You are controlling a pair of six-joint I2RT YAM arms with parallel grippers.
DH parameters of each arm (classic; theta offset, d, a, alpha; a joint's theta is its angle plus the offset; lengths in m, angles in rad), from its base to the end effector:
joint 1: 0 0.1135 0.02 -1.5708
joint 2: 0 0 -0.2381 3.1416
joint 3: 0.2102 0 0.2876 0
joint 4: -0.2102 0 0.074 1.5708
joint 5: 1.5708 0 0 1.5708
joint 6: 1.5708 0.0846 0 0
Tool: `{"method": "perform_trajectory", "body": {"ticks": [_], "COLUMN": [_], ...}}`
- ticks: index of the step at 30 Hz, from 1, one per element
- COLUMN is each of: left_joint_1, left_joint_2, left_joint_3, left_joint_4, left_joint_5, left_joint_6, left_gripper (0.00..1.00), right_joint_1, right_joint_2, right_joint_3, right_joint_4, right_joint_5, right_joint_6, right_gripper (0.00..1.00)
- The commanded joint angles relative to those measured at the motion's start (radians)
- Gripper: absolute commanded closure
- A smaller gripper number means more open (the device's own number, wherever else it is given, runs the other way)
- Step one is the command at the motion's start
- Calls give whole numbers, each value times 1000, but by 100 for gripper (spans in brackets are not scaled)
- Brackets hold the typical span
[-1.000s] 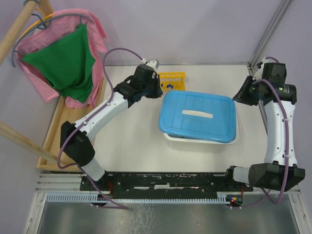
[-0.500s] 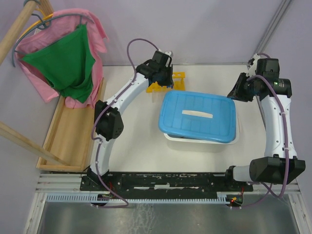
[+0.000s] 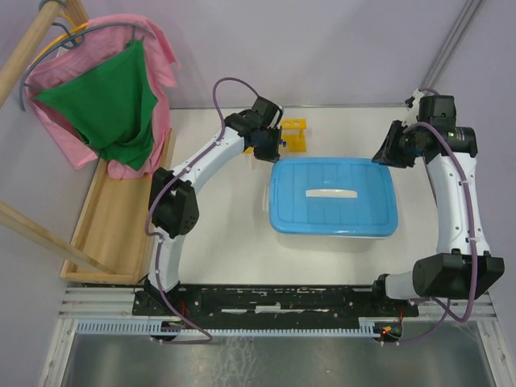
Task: Organize the chemistry lab equipment
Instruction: Close the lid of the storage box.
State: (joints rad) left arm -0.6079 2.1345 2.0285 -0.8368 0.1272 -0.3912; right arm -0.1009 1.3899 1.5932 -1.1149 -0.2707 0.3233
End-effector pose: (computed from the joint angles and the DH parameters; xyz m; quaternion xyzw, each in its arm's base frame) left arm 0.4257 -0.3093 0.2169 0.1222 0.9415 -0.2007 0.2416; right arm 0.3363 -0.0113 0.3403 0.1547 0.9257 0.1625 0.3046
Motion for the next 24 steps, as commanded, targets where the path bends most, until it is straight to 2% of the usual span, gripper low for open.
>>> {"method": "perform_trajectory", "body": {"ticks": [1,7,10,12,17,20,24], "left_joint_1": [-9,-8,-7,-7,-13,-33,-78], "left_joint_2": [-109,-161,-191,-226,-330,-387,-392], "left_joint_3": [-57,-44,-24,-18,-72,-156,-212], "left_joint_4": [29,40,39,42,105,157,169], "left_joint_5": [-59,-224,-290,-300,-134,-32,22], "left_joint_6": [34,48,68,73,62,46,59], "left_gripper": [97,96,95,95,96,97,97], "right_joint_1": [15,47,60,60,61,62,63], "right_joint_2": [1,0,-16,-47,-65,-85,-66], "right_joint_3": [31,29,11,-27,-65,-94,-107], "right_joint_4": [36,25,-12,-19,-118,-138,-208], "right_joint_5": [-19,-70,-34,7,87,128,200], "right_joint_6": [-16,-38,-56,-64,-71,-55,-54], "right_gripper": [69,72,72,76,89,94,96]}}
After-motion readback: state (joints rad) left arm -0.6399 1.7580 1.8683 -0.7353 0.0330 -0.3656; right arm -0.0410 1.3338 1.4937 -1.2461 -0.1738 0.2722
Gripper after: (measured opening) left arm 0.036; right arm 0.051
